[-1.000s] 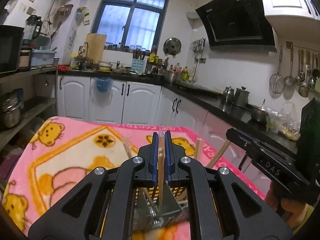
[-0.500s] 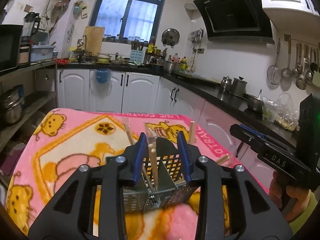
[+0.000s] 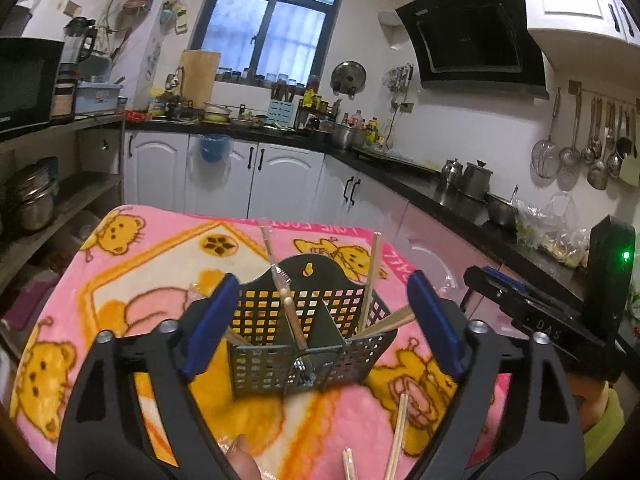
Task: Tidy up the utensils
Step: 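Lower the chopsticks into the caddy and open both grippers, then move both open tools back down to the chopstick pile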
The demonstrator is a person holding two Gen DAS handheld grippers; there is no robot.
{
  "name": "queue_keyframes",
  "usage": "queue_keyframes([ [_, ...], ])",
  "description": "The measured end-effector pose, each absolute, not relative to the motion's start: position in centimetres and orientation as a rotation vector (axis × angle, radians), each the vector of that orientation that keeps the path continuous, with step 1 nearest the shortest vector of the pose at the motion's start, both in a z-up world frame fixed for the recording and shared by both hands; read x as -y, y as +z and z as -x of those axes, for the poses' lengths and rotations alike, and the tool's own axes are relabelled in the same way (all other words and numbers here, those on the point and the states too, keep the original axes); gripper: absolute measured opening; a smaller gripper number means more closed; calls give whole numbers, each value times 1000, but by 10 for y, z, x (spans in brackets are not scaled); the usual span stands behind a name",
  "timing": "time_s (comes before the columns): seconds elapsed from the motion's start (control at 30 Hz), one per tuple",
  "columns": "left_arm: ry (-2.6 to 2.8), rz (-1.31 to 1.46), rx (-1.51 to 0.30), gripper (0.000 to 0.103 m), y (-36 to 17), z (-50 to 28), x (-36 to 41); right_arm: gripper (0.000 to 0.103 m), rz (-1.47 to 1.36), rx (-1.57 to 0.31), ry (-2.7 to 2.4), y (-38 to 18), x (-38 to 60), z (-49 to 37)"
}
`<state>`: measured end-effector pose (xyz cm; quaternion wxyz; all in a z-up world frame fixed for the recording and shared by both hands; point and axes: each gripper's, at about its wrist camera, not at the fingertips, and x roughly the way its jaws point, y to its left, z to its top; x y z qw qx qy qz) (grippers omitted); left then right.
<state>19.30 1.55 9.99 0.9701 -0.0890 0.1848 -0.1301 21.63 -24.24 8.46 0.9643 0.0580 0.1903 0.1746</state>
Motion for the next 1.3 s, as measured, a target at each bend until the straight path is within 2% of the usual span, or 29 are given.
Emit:
queue_keyframes([
  [0.17,-239,206,-378,91,96,-179,-27,51,-107,-375,348,80,245,-203],
  [1.3,-75,309,-581,92,15,-157,-72,51,-110,-572,419,14,229,-166],
])
